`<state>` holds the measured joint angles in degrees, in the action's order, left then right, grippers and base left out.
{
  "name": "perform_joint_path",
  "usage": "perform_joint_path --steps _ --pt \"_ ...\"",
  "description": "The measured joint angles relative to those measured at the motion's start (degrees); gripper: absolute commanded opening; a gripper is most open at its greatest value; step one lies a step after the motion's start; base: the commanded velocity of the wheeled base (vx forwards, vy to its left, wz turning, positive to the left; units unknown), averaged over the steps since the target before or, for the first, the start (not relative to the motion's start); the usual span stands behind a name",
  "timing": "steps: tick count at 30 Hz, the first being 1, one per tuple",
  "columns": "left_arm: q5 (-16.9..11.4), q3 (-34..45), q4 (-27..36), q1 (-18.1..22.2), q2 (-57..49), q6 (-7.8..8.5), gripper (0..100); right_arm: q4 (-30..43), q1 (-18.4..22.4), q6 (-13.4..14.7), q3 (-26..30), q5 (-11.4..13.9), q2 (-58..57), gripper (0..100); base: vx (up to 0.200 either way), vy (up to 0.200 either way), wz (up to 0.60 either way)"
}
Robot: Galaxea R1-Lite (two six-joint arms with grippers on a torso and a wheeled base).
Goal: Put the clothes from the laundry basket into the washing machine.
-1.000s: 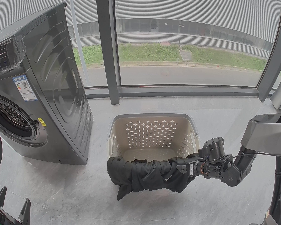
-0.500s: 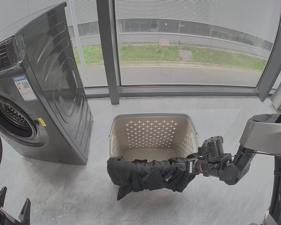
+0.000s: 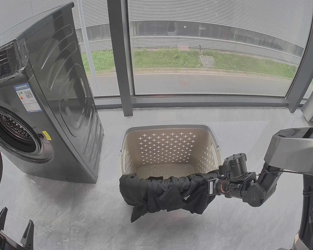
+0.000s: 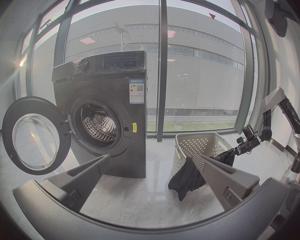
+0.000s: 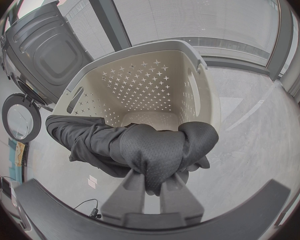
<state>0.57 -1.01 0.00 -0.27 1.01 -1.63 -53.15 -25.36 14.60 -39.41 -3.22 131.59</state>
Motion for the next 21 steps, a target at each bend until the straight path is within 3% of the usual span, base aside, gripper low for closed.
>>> perform_joint_path --steps 13,21 --pt "0.02 0.0 0.0 0.0 0.0 -0.02 100 -0.05 -1.02 0.0 2.34 0.07 -1.34 0 0.0 0.0 0.0" --pt "0.02 0.0 0.0 0.0 0.0 0.0 100 -0.02 -4.49 0.83 7.0 0.13 -9.4 0 0.0 0.0 0.0"
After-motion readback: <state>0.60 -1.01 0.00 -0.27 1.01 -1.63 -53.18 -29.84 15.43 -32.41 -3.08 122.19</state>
